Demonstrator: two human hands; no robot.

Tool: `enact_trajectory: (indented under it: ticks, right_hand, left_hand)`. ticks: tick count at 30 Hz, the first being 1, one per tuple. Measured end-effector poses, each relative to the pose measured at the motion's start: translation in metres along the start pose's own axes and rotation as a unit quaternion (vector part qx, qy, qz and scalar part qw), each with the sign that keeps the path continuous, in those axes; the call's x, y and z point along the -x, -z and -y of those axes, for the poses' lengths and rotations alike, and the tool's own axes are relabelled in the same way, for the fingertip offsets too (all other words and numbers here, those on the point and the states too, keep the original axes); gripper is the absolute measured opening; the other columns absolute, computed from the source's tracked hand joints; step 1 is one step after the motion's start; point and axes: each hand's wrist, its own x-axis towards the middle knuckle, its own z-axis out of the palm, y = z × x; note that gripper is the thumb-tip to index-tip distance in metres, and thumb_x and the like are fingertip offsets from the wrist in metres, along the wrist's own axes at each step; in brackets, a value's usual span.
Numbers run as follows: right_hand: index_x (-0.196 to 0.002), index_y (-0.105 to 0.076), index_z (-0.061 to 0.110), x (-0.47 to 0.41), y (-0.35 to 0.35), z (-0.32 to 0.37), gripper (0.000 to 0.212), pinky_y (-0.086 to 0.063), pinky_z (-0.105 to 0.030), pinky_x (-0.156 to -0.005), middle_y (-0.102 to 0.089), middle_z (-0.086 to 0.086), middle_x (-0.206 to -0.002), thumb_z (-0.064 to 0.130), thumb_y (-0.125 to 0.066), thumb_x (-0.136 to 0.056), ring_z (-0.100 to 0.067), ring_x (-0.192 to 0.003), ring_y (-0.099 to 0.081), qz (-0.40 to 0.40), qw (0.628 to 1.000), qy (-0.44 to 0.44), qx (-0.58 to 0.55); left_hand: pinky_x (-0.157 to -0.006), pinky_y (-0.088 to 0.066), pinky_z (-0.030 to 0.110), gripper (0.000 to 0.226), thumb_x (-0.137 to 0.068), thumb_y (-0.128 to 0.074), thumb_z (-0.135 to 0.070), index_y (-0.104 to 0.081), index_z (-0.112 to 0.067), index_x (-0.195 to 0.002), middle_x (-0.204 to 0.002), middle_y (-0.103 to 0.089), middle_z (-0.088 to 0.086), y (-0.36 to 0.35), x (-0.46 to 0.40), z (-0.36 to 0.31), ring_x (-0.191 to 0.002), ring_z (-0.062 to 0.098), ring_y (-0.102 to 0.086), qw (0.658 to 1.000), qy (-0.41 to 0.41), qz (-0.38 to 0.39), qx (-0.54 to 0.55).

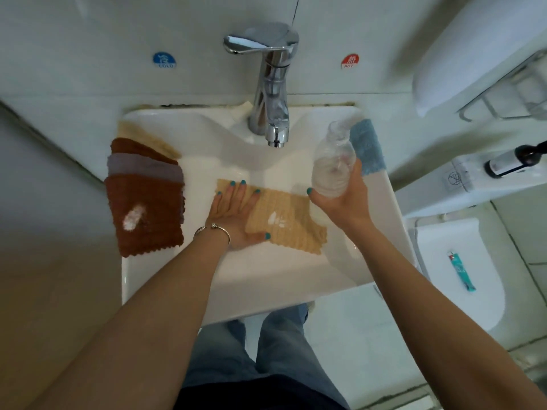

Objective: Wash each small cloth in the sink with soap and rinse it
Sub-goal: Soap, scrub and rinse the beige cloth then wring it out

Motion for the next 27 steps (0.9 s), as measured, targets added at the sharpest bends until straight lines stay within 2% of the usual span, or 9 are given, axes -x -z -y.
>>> enact_trajectory:
  ticks: [4,6,10,15,19,22,27]
  right_hand:
    - [-0.126,-0.037,0.027,0.033,0.028,0.0,0.076,-0.049,-0.039,-0.081,-0.054,0.014,-0.105,0.03,-0.085,-0.067,-0.017,-0.097,-0.058,0.048,0.996,0.012,0.078]
    - [-0.126,-0.035,0.033,0.045,0.041,0.002,0.079,-0.047,-0.036,-0.079,-0.053,0.016,-0.108,0.034,-0.086,-0.065,-0.016,-0.098,-0.056,0.061,0.993,0.009,0.104]
    - [-0.133,-0.037,0.029,0.057,0.061,0.007,0.082,-0.038,-0.03,-0.077,-0.054,0.012,-0.113,0.034,-0.084,-0.066,-0.012,-0.092,-0.047,0.082,0.98,0.007,0.18]
    - [-0.135,-0.033,0.035,0.06,0.073,0.008,0.085,-0.04,-0.031,-0.074,-0.052,0.015,-0.111,0.034,-0.081,-0.064,-0.017,-0.092,-0.052,0.105,0.962,0.013,0.252]
    - [-0.134,-0.033,0.036,0.062,0.08,0.008,0.086,-0.041,-0.032,-0.07,-0.053,0.014,-0.116,0.035,-0.082,-0.064,-0.017,-0.088,-0.051,0.108,0.951,0.02,0.289]
    - [-0.135,-0.031,0.036,0.062,0.081,0.006,0.088,-0.043,-0.033,-0.071,-0.056,0.009,-0.122,0.037,-0.083,-0.065,-0.019,-0.094,-0.056,0.117,0.948,0.015,0.296]
    - [-0.133,-0.03,0.04,0.065,0.081,0.007,0.087,-0.049,-0.036,-0.075,-0.056,0.012,-0.125,0.039,-0.081,-0.063,-0.021,-0.099,-0.059,0.119,0.943,0.001,0.312]
  left_hand:
    - [-0.117,0.016,0.044,0.107,-0.076,-0.038,-0.084,0.024,-0.036,-0.148,-0.153,0.038,-0.001,-0.001,0.002,0.0,-0.14,0.021,0.037,1.0,-0.003,-0.008,0.007]
    - [-0.117,0.016,0.044,0.107,-0.076,-0.039,-0.084,0.023,-0.036,-0.149,-0.154,0.037,-0.001,-0.001,0.003,0.001,-0.14,0.021,0.037,1.0,-0.007,-0.017,0.014]
    - [-0.117,0.015,0.044,0.108,-0.075,-0.039,-0.084,0.02,-0.036,-0.15,-0.155,0.036,-0.001,-0.001,0.004,0.001,-0.14,0.02,0.036,0.999,-0.009,-0.026,0.017]
    - [-0.117,0.016,0.043,0.107,-0.075,-0.041,-0.083,0.021,-0.036,-0.15,-0.155,0.036,-0.002,-0.002,0.005,0.003,-0.14,0.019,0.037,0.999,-0.014,-0.032,0.023]
    - [-0.116,0.016,0.041,0.108,-0.076,-0.048,-0.08,0.016,-0.036,-0.151,-0.156,0.033,-0.001,-0.004,0.004,0.004,-0.141,0.019,0.035,0.998,-0.02,-0.046,0.038]
    - [-0.116,0.015,0.041,0.108,-0.076,-0.052,-0.077,0.014,-0.036,-0.152,-0.157,0.031,-0.002,-0.003,0.005,0.005,-0.142,0.019,0.033,0.998,-0.021,-0.049,0.041]
    - [-0.117,0.014,0.041,0.109,-0.077,-0.053,-0.077,0.015,-0.036,-0.152,-0.157,0.031,-0.002,-0.004,0.007,0.005,-0.142,0.019,0.033,0.997,-0.023,-0.062,0.038]
